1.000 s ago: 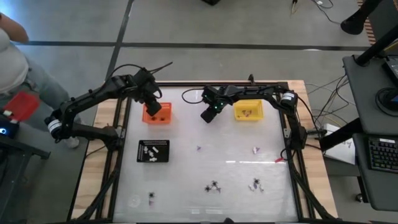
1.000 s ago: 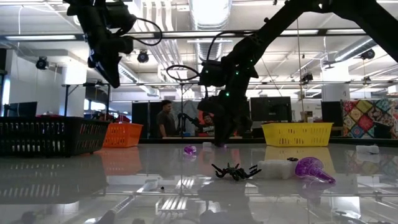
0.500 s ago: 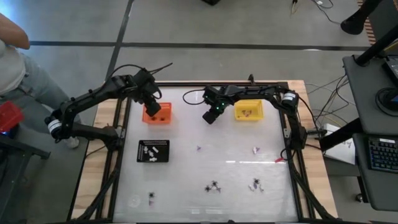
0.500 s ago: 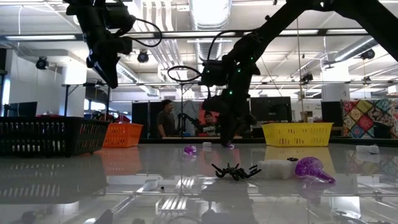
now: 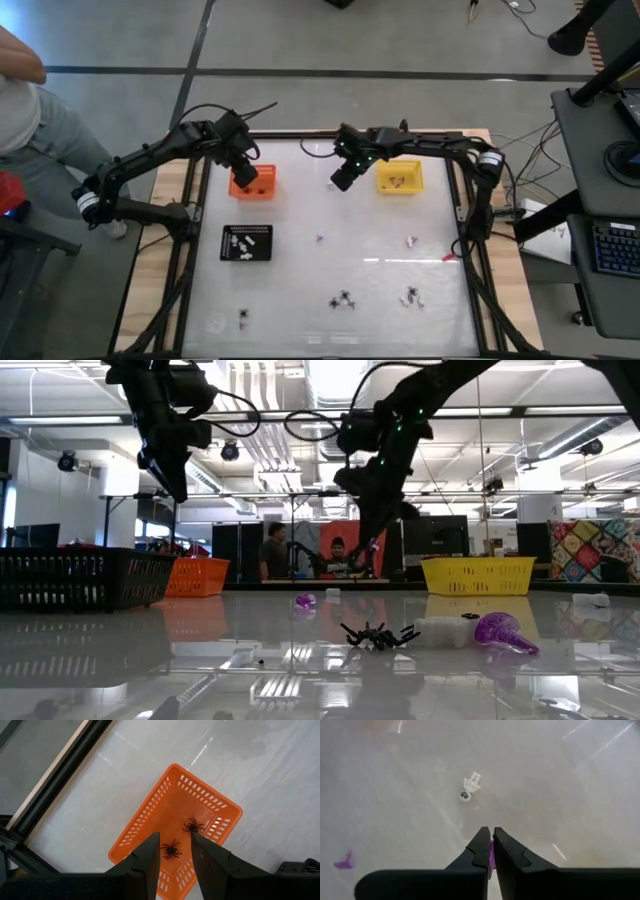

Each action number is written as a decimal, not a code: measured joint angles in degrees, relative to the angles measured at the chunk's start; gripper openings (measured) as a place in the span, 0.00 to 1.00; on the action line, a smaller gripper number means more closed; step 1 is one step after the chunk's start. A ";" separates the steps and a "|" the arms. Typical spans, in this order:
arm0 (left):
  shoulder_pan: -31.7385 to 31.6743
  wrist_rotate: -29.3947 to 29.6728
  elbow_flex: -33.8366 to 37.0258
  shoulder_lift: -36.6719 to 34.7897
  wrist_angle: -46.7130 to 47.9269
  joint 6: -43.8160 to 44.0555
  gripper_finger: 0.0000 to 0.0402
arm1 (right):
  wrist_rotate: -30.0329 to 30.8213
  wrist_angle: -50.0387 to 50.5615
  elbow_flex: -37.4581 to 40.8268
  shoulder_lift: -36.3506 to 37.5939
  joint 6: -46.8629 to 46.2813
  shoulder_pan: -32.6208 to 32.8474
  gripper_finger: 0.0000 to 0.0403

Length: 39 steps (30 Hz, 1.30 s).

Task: Sort Halloween decoration
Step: Put the violet witch hat into the yellow bin

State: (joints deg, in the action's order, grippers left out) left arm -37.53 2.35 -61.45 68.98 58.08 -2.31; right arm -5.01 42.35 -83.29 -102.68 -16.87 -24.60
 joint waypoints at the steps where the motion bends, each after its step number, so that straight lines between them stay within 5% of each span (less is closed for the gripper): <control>1: 0.01 0.00 0.00 0.02 -0.01 0.00 0.23 | 0.67 0.79 0.00 0.82 0.18 0.00 0.02; 21: -0.01 0.00 -0.02 0.06 -0.14 0.00 0.23 | 17.19 20.89 0.57 9.73 0.97 -0.07 0.02; 39: 0.00 0.00 0.00 0.06 -0.12 -0.20 0.23 | 18.17 19.67 13.16 9.73 -1.99 -2.29 0.02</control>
State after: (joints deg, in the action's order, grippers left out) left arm -37.53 2.35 -61.45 69.04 57.95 -2.50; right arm 13.16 62.02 -70.13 -92.95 -18.86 -26.89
